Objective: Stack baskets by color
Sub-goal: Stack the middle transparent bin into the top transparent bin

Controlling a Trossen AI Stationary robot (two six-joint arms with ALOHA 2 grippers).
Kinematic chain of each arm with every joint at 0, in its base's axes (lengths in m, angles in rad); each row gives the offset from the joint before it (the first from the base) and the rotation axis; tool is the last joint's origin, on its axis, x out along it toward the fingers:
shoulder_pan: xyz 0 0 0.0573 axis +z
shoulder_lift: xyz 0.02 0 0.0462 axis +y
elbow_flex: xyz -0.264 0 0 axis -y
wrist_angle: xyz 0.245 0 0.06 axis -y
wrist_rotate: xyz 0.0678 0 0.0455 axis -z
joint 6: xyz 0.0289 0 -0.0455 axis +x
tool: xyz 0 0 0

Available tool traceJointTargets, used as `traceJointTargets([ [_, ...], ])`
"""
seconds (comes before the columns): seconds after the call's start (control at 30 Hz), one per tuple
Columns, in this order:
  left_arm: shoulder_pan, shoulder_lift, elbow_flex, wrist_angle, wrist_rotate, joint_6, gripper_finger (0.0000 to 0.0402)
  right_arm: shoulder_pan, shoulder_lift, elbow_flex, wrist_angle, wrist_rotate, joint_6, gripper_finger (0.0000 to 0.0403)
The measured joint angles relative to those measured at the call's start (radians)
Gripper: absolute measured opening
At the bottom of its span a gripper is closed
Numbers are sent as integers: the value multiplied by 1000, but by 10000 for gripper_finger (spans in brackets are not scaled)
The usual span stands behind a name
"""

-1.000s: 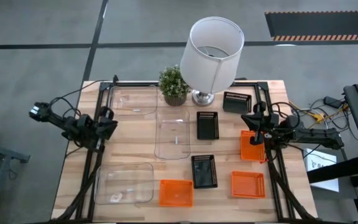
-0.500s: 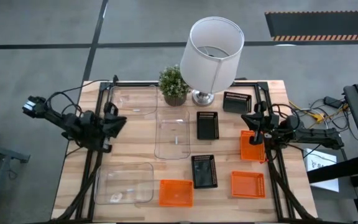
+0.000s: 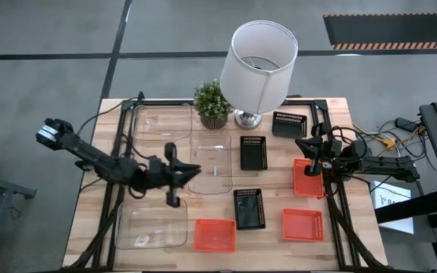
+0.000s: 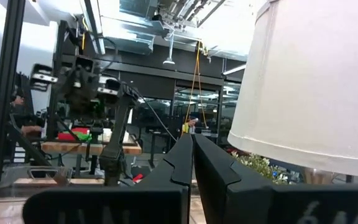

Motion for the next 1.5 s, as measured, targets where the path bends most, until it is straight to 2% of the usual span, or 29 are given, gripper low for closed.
traceJointTargets([
  [0.17, 3, 110, 75, -53, 0, 0, 33, 0, 0, 0, -27, 1, -3, 9],
  [0.33, 15, 195, 183, -199, 4, -3, 33, 0, 0, 2, -27, 1, -4, 9],
  [0.53, 46, 262, 386, -637, 49, -150, 33, 0, 0, 2, -31, 1, -4, 9],
  [0.63, 63, 295, 482, -835, 125, -231, 33, 0, 0, 2, -31, 1, -3, 9],
  [0.77, 75, 341, 592, -1056, 279, -302, 33, 0, 0, 3, -32, 1, -1, 9],
  [0.97, 80, 400, 708, -1346, 293, -394, 50, 0, 0, 3, -35, 1, -1, 9],
  [1.1, 81, 431, 725, -1400, 294, -399, 94, 0, 0, 3, -35, 1, 0, 9],
  [1.33, 86, 479, 720, -1400, 294, -362, 191, 0, 0, 3, -37, 1, 0, 9],
  [1.5, 91, 530, 724, -1385, 248, -302, 222, 0, 1, 3, -39, 1, 0, 9],
])
